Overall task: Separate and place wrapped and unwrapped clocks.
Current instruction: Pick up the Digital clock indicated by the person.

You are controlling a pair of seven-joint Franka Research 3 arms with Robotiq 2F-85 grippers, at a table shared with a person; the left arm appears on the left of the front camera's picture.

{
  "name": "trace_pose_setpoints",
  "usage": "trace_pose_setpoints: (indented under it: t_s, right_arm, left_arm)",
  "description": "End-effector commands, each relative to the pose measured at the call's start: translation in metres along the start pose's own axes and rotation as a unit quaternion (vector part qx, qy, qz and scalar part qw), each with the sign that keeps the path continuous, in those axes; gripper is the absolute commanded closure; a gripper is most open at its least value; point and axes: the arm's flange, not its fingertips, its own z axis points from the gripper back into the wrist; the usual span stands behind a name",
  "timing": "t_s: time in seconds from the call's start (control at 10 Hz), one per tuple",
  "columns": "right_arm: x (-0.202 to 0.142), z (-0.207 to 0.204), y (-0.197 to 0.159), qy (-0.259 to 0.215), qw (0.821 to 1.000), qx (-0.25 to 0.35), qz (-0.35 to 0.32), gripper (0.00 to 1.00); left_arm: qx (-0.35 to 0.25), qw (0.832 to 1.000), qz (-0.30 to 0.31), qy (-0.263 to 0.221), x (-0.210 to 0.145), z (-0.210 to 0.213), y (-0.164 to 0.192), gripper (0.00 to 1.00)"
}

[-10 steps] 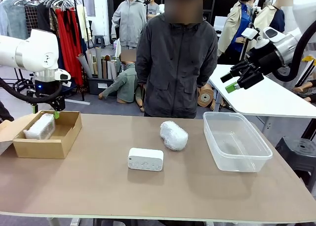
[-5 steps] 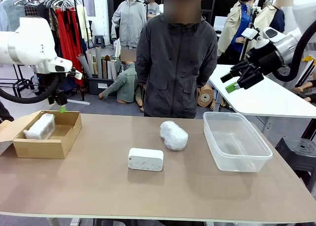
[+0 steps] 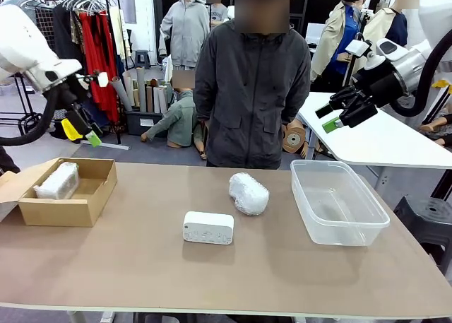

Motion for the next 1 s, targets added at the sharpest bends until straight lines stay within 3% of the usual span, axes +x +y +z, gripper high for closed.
trace_pose_setpoints:
  t_s: [0.0, 0.3, 0.6, 0.9]
  right_arm:
    - [0.001, 0.000, 0.001, -0.005, 1.000, 0.001, 0.002, 0.00]
    - [0.001, 0.000, 0.001, -0.005, 1.000, 0.001, 0.002, 0.00]
    - [0.001, 0.000, 0.001, -0.005, 1.000, 0.001, 0.002, 0.00]
    - [0.001, 0.000, 0.001, -0.005, 1.000, 0.001, 0.002, 0.00]
  left_arm:
    - [-0.035, 0.993, -0.096, -0.066, -0.005, 0.018, 0.000, 0.00]
    - [0.001, 0.970, -0.202, -0.136, 0.008, 0.031, -0.009, 0.00]
    - [-0.023, 0.971, -0.143, -0.190, 0.027, 0.044, -0.012, 0.00]
    - [-0.032, 0.972, -0.102, -0.209, 0.021, 0.041, -0.018, 0.00]
